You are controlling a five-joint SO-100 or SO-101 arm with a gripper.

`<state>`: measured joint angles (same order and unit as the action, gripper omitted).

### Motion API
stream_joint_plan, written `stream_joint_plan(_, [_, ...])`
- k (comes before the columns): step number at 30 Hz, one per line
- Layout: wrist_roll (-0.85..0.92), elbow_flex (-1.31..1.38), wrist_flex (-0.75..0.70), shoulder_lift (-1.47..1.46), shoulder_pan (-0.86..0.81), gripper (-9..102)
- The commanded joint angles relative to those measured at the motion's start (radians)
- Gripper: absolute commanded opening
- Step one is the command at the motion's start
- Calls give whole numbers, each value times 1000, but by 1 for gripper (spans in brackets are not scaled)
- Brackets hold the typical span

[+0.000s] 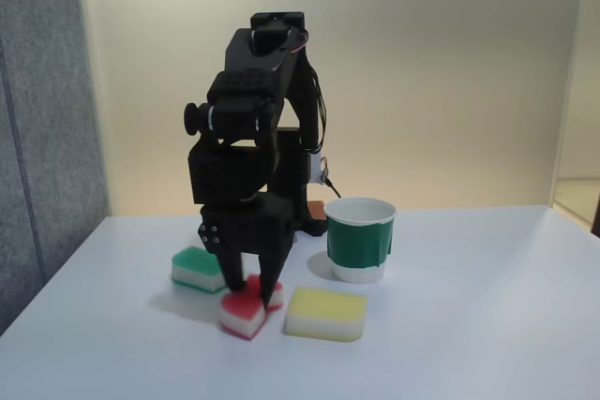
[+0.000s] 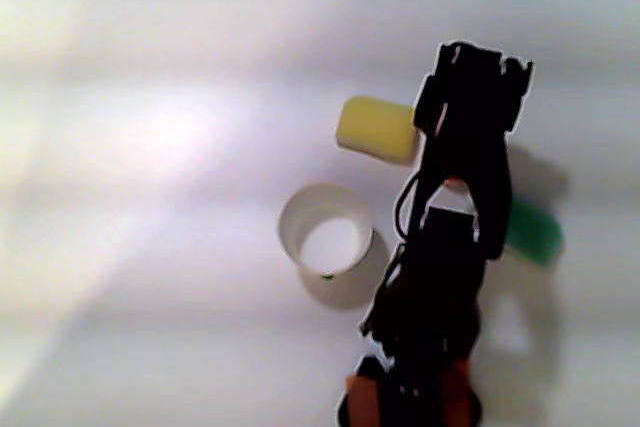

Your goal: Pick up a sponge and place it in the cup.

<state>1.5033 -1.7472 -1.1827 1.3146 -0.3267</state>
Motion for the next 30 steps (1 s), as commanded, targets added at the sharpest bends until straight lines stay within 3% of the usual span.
stream_joint_plan(1, [14,21,-12,17,-20,0])
stream_joint_plan(8, [-58,26,-32,132,-35,0])
stream_joint_plan(16, [-345,3,-34,365,-17,0])
stream_joint_plan(21, [-517,-15,-109,518,14,0])
stream_joint_plan(30, [-965,-95,-221,756,187,0])
